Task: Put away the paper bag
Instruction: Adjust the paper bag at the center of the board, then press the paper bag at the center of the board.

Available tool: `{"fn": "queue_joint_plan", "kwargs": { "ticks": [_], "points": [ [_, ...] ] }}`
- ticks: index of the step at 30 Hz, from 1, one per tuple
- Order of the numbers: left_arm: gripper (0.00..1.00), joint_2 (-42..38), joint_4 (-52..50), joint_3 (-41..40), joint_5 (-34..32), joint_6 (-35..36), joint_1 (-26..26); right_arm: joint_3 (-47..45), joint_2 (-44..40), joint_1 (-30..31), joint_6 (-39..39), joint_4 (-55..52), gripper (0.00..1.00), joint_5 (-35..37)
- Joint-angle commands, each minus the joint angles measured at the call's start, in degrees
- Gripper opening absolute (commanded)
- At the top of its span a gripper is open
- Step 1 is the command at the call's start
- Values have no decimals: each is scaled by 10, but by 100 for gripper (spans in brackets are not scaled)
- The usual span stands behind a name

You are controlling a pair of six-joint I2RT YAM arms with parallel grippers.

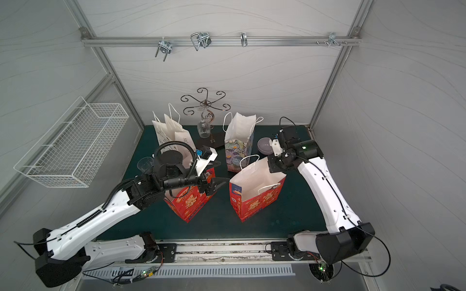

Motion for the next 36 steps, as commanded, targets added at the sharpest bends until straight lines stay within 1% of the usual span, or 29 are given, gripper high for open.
{"fn": "queue_joint_plan", "kwargs": {
  "ticks": [1, 3, 6, 10, 13, 17, 18, 20, 22, 25, 26, 27, 31, 33, 36],
  "points": [
    [89, -9, 57, -8, -20, 4, -15, -12, -19, -2, 97, 5, 0, 49],
    [89, -10, 63, -18, -23, 10, -22, -16, -23, -15, 114, 5, 0, 50],
    [90, -7, 70, -24, -32, 21, -30, -34, -33, -35, 135, 15, 0, 29],
    [90, 8, 72, -27, -34, 27, -33, -59, -40, -44, 148, 30, 0, 8],
    [89, 18, 75, -30, -31, 32, -35, -60, -40, -50, 149, 30, 0, 1],
    [90, 29, 78, -39, -7, 46, -35, -42, -59, -70, 144, 34, 42, 0],
    [90, 31, 80, -41, -4, 49, -36, -33, -67, -71, 138, 37, 50, 9],
    [90, 35, 87, -48, 4, 55, -37, -14, -87, -72, 115, 52, 59, 29],
    [89, 40, 90, -53, 9, 69, -40, -3, -111, -71, 84, 79, 62, 51],
    [89, 53, 61, -55, 6, 160, -75, -11, -161, -71, 31, 147, 64, 98],
    [90, 59, 53, -55, -4, 184, -87, -22, -182, -71, 14, 175, 65, 115],
    [90, 65, 51, -55, -12, 193, -94, -33, -202, -71, -3, 199, 66, 131],
    [90, 78, 75, -60, -28, 186, -96, -79, -258, -71, -49, 263, 69, 157],
    [88, 86, 78, -57, -36, 185, -96, -97, -272, -71, -58, 260, 70, 161],
    [82, 96, 73, -54, -38, 184, -96, -112, -280, -71, -73, 228, 71, 157]
  ]
}}
